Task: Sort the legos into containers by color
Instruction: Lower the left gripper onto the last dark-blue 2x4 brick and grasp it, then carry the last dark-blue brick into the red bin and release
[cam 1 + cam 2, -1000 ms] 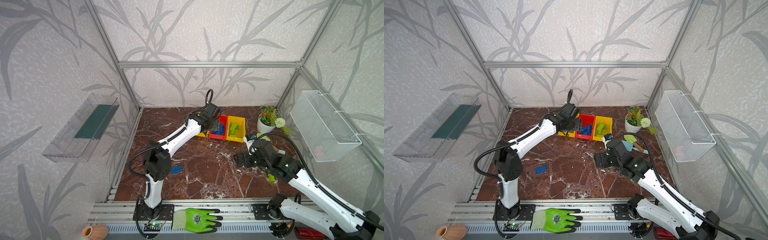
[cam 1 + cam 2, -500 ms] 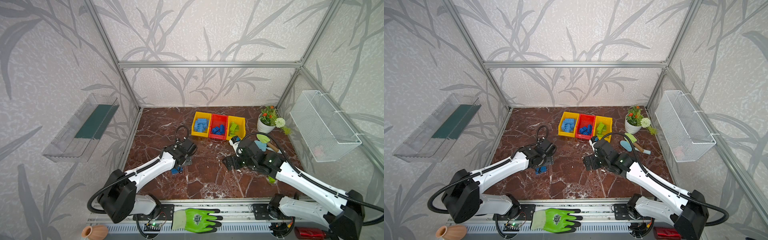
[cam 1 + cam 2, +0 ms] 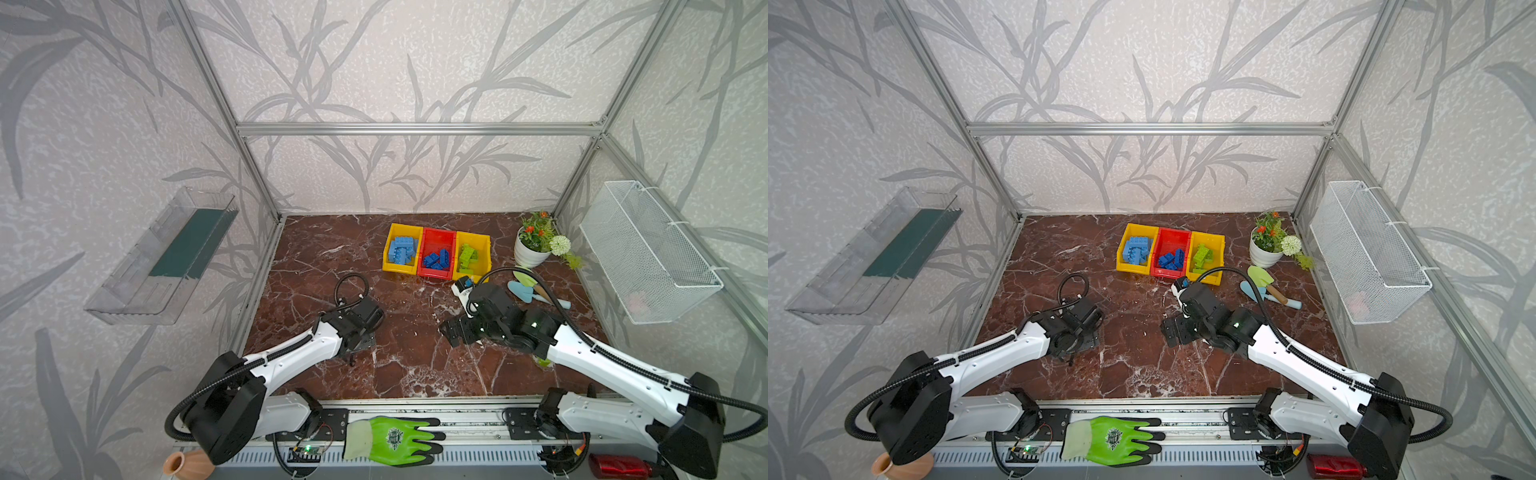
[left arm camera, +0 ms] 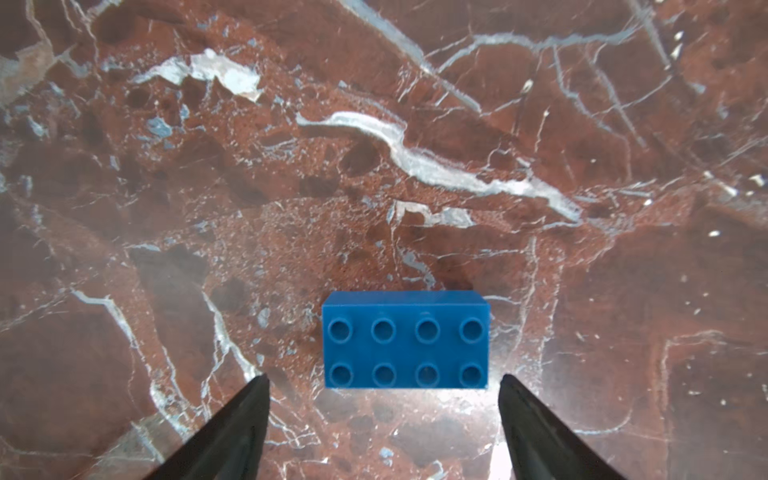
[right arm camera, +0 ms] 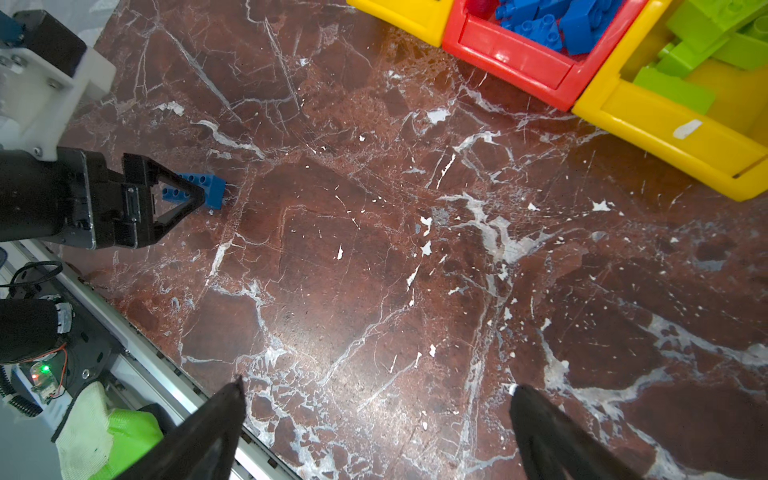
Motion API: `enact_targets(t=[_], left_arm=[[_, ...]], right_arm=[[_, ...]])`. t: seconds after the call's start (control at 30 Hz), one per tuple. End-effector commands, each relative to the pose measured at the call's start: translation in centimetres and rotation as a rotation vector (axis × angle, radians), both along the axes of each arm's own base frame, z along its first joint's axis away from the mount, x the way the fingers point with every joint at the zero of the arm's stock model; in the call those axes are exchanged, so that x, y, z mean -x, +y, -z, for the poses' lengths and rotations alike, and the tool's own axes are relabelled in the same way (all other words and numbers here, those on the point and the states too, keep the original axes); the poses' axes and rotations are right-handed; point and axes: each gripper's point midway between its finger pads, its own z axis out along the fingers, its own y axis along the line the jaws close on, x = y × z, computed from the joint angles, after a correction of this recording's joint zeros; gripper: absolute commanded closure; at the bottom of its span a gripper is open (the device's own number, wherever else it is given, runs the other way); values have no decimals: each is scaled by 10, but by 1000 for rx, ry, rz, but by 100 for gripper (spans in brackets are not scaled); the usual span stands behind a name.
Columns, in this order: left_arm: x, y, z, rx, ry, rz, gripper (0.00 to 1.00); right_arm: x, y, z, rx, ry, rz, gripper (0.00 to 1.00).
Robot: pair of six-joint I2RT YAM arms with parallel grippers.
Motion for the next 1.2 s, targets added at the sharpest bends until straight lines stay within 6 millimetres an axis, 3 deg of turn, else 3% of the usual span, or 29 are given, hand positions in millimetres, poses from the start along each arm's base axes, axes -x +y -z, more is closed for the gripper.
enact_targets(t=[0.0, 0.2, 0.47, 0.67, 0.8, 0.9, 1.07, 1.17], left_arm=[[-6, -1, -2, 20, -28, -32, 13], [-11, -3, 10, 35, -3, -29, 13], [-16, 10, 26, 64, 20, -66, 17], [-13, 7, 34, 76, 52, -55, 35], [-12, 5, 37, 85, 67, -56, 62], [-16, 0, 31, 92, 64, -46, 78], [-41, -18, 8, 85, 33, 13, 80], [-71, -41, -15, 86, -5, 69, 80]], right_arm=[[-2, 0, -10, -20, -30, 10, 1], [-1, -1, -8, -11, -27, 10, 1], [-2, -2, -9, 0, -34, 12, 1], [-5, -1, -10, -2, -35, 15, 1], [-7, 2, -10, 1, -36, 14, 1], [-8, 1, -11, 6, -42, 16, 1], [-10, -7, -15, 21, -72, 38, 1], [-10, -15, -16, 36, -93, 58, 1]])
